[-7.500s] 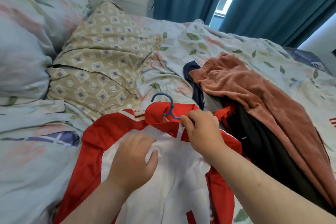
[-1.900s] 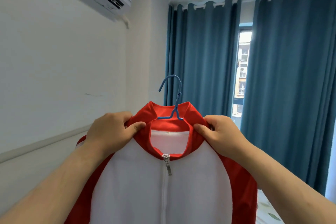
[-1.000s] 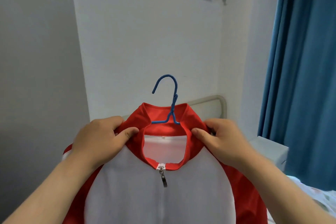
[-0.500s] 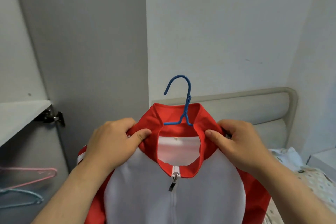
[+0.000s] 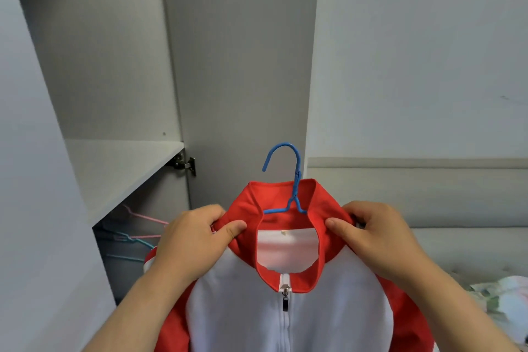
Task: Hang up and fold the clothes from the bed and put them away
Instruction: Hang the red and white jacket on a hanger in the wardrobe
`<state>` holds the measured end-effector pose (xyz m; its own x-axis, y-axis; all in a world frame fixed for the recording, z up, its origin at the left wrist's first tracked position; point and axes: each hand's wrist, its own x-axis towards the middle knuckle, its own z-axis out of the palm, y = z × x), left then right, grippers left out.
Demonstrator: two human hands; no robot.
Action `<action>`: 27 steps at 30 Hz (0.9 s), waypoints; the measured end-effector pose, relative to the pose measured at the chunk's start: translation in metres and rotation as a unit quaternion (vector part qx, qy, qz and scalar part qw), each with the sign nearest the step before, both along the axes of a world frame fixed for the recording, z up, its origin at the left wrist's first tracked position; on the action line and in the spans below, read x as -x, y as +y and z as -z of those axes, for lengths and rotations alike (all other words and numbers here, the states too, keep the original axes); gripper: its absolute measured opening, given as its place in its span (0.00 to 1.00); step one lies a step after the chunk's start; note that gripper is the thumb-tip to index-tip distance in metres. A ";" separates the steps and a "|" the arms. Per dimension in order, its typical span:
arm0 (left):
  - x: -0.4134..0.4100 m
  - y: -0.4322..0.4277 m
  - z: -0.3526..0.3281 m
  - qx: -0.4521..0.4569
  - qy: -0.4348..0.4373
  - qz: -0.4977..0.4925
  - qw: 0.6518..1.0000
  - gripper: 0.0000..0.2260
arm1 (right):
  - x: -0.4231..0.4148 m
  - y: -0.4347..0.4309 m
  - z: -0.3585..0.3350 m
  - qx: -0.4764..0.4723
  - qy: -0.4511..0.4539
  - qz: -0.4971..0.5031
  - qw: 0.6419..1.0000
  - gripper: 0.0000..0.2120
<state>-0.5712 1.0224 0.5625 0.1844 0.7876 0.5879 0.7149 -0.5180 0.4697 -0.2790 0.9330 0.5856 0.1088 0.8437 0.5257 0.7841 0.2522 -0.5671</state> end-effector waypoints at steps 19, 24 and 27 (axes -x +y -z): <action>0.042 0.002 0.054 0.022 -0.048 -0.094 0.994 0.21 | 0.055 0.041 0.044 0.066 0.051 -0.027 0.996 0.14; 0.033 0.016 0.064 -0.021 -0.023 -0.125 0.992 0.23 | 0.050 0.069 0.054 0.066 0.060 -0.027 0.996 0.18; 0.034 0.031 0.067 -0.030 -0.016 -0.130 0.991 0.23 | 0.051 0.086 0.058 0.054 0.056 -0.041 0.996 0.19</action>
<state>-0.6056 1.0534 0.4951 -0.0398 0.7695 0.6374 0.8132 -0.3457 0.4682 -0.3296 1.0192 0.5273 0.0898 0.9035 0.4192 0.6939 0.2451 -0.6771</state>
